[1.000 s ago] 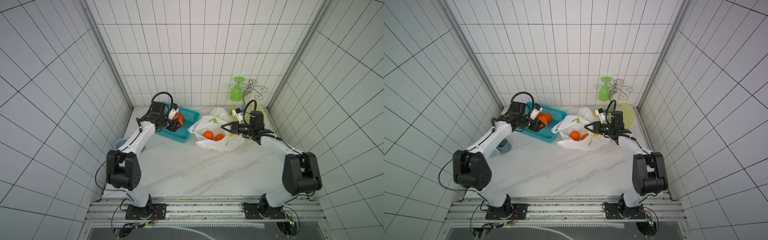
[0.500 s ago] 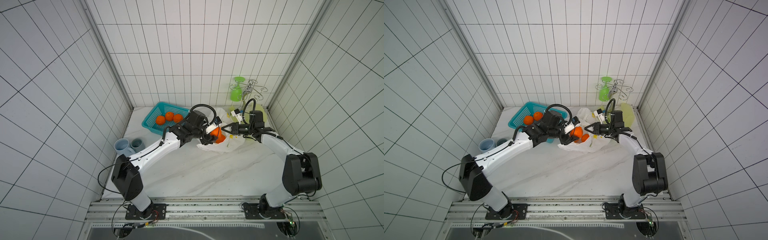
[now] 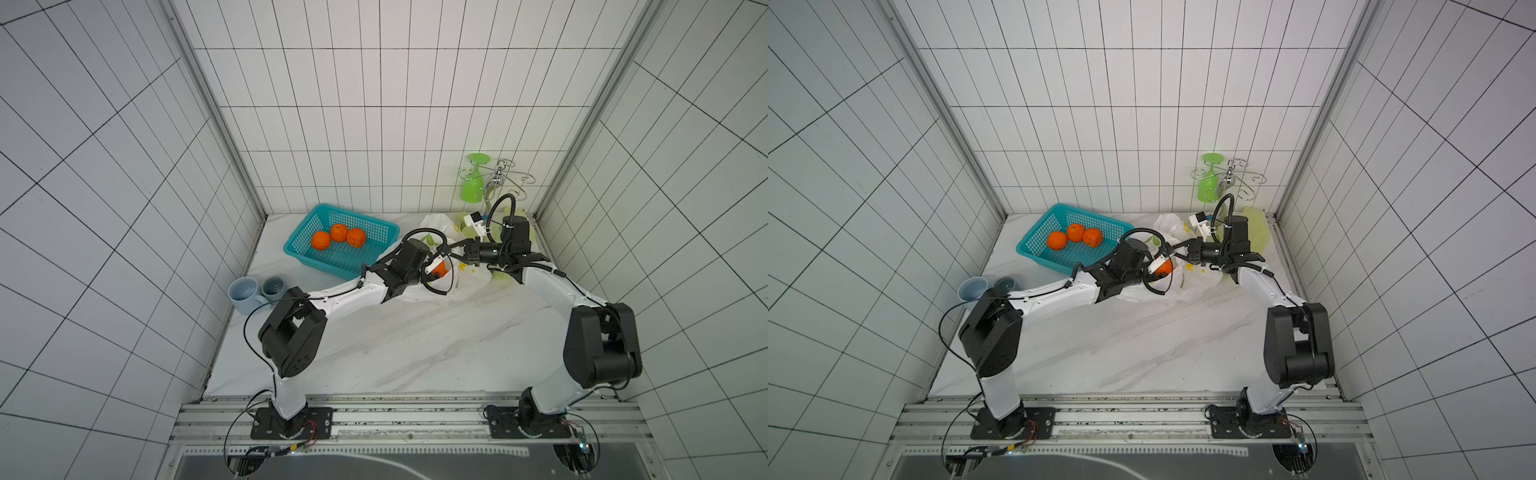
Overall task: Place the oranges into plastic bags & tie knots
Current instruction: Place the orange in the plastic bag, then adjust the plastic bag at the center of the board.
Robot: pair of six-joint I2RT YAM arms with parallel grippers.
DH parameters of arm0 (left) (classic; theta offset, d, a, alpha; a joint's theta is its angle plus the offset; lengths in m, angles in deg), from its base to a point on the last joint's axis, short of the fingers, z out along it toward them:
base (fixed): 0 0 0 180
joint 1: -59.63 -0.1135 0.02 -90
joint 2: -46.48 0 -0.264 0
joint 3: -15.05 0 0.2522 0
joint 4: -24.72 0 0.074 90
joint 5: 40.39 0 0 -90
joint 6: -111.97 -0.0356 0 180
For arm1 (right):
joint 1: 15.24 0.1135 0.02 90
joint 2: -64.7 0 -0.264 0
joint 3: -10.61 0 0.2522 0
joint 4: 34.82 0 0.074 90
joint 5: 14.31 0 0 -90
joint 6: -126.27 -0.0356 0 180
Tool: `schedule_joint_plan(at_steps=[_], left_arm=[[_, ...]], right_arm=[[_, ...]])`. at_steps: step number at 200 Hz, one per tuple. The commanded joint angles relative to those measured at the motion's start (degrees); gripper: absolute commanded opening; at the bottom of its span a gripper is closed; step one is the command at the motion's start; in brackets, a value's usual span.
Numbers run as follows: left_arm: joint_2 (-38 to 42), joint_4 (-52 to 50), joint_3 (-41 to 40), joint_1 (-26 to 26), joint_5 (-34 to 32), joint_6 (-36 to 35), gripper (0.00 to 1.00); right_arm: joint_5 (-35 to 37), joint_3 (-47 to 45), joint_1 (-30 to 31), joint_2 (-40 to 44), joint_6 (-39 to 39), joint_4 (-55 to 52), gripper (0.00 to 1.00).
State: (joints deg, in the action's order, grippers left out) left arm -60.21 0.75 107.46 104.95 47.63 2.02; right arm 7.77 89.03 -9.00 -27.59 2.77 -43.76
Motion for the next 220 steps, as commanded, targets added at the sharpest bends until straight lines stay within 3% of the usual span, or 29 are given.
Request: schedule_joint_plan(at_steps=[1,25,62,117,142,157,188,201,220], left_arm=[[-0.1,4.2,0.7,0.2,-0.8,2.7,0.77],[1.4,2.5,0.4,-0.2,-1.7,2.1,0.85],[6.8,0.4,-0.7,-0.7,4.6,1.3,0.89],[16.3,-10.0,2.2,-2.5,27.0,-1.0,0.84],[19.3,-14.6,4.2,-4.9,32.4,-0.2,0.84],[22.0,-14.9,2.7,-6.2,29.4,0.0,0.84],[27.4,-6.5,-6.7,-8.4,6.1,0.3,0.87],[27.4,-5.5,-9.3,-8.7,2.1,-1.1,0.88],[24.9,-6.9,-9.7,-8.7,2.0,-1.1,0.85]], right_arm=[[-0.8,1.8,-1.5,0.3,-2.1,3.0,0.00],[-0.4,1.3,-1.8,0.5,-2.0,3.0,0.00],[0.4,0.2,-1.9,0.5,-0.9,3.3,0.00],[5.1,1.6,-1.8,0.1,6.4,-3.1,0.00],[5.3,1.6,-1.6,-0.1,7.1,-3.4,0.00],[5.2,1.5,-1.6,-0.2,7.3,-3.4,0.00],[5.0,1.5,-1.4,-0.5,7.4,-3.3,0.00],[5.0,1.7,-1.3,-0.9,7.4,-3.2,0.00],[5.0,2.3,-1.0,-1.5,7.5,-3.3,0.00]])
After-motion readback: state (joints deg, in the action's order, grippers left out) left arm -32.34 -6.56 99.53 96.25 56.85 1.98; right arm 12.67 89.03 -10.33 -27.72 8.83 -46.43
